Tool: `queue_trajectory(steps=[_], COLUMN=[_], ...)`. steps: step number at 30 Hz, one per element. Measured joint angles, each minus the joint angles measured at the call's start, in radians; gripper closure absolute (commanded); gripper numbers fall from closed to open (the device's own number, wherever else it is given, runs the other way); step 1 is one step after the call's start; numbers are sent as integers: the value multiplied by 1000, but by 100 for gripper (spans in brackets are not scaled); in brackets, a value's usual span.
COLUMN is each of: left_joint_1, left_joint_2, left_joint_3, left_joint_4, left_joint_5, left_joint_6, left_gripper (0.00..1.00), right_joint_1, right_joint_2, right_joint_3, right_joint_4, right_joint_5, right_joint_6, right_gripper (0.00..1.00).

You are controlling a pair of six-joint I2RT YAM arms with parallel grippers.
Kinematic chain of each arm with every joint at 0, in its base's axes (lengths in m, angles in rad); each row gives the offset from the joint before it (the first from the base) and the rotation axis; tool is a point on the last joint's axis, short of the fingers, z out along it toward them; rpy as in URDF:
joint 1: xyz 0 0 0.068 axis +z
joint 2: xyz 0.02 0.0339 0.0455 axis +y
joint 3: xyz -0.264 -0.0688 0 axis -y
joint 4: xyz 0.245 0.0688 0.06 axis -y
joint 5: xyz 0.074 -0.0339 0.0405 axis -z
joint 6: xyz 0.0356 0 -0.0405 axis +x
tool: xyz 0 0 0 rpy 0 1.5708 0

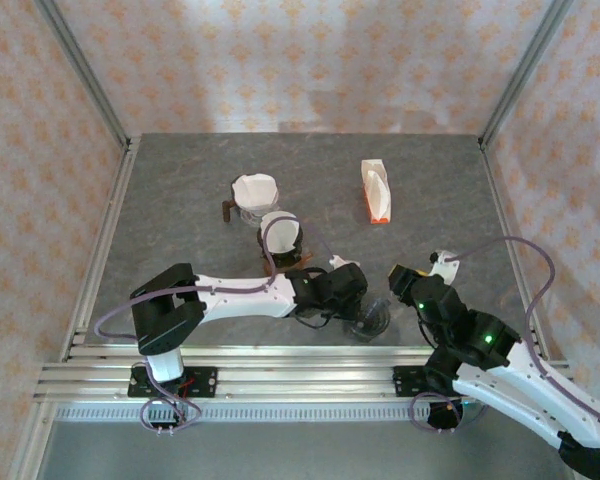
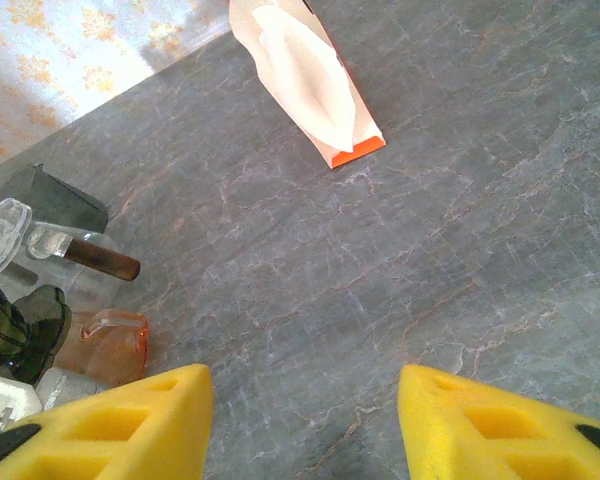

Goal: Place the coffee filter in the dripper

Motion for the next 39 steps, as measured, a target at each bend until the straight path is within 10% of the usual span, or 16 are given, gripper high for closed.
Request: queue_trajectory(steps=[7,22,32,39], left_joint_1=[11,66,631,1016], left_joint_2=[-8,-430,-725,-571], left_joint_3=[-14,-11,42,42], left_joint_4=[-5,-121,-296,-289], left_joint_5=[5,-60,-42,122], left_joint_6=[7,72,166,194], left_gripper=[55,53,53,53], right_joint_1=[0,0,0,0], right_joint_2=[0,32,64,75], right_joint_3=[0,-1,-10,-10], right_joint_4=[0,13,47,67], right_joint_5=[-6,-20,-56,-66], right_joint_6=[0,0,0,0], right_gripper=[37,35,34,34])
